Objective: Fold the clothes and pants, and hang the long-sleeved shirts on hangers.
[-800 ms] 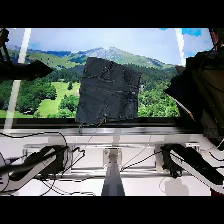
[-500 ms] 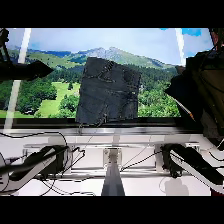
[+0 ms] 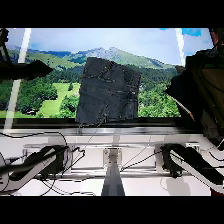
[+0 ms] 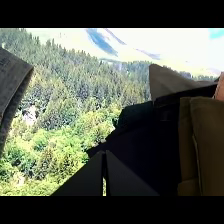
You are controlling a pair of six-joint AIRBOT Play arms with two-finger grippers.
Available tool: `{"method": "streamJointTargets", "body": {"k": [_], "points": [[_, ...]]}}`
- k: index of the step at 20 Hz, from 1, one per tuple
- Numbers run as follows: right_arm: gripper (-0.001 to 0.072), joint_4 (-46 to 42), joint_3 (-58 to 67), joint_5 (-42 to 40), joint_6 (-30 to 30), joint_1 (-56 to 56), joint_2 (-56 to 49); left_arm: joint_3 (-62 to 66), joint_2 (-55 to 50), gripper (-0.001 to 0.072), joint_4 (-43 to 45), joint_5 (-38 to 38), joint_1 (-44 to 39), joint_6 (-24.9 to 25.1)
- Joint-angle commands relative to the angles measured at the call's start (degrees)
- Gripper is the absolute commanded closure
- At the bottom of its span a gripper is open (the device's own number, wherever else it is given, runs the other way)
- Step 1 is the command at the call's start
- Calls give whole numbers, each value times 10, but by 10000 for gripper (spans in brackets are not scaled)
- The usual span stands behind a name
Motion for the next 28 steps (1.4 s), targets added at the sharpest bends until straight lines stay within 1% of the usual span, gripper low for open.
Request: {"method": "streamJointTargets", "body": {"k": [1,3,4,5,6,8,9,10,11,12,13,14,15,17,18,20,23,26,28], "points": [[673,-11,-1,-6,-43,-18,-11,1,-1,151,-23,35,1,0],[674,12,-28,20,-53,-55,-19,1,0,151,-36,31,1,-6],[674,49,-60,20,-55,-73,-17,1,1,151,-32,20,3,-6],[675,102,-100,18,-63,-87,-13,1,3,151,-26,6,9,-6],[675,160,-144,17,-88,-95,-9,1,7,152,-22,-7,20,-6],[675,283,-245,12,-155,-96,-6,1,18,151,-11,-44,52,-5],[674,349,-297,6,-177,-96,-7,0,27,152,5,-62,70,7],[673,406,-353,-18,-182,-96,-7,-8,39,151,30,-74,84,37],[650,440,-400,-54,-181,-96,-7,-29,56,151,63,-73,99,63],[447,463,-443,-91,-179,-96,-7,-58,72,151,82,-63,112,71],[201,475,-476,-121,-172,-96,-7,-100,88,152,85,-51,129,71],[157,479,-504,-141,-160,-96,-9,-144,104,151,83,-36,142,74],[157,480,-521,-146,-148,-96,-15,-193,122,152,80,-20,153,86],[157,498,-533,-137,-146,-96,-45,-271,158,152,59,-7,163,109],[157,519,-533,-137,-155,-94,-64,-299,172,152,52,-8,163,118],[157,573,-531,-138,-191,-84,-109,-338,193,151,44,-8,162,123],[157,635,-531,-140,-234,-44,-170,-357,199,151,44,-5,162,122],[160,640,-531,-145,-282,-21,-193,-357,197,152,44,13,162,120],[166,641,-531,-150,-298,-21,-193,-358,197,151,44,14,162,120]]}}
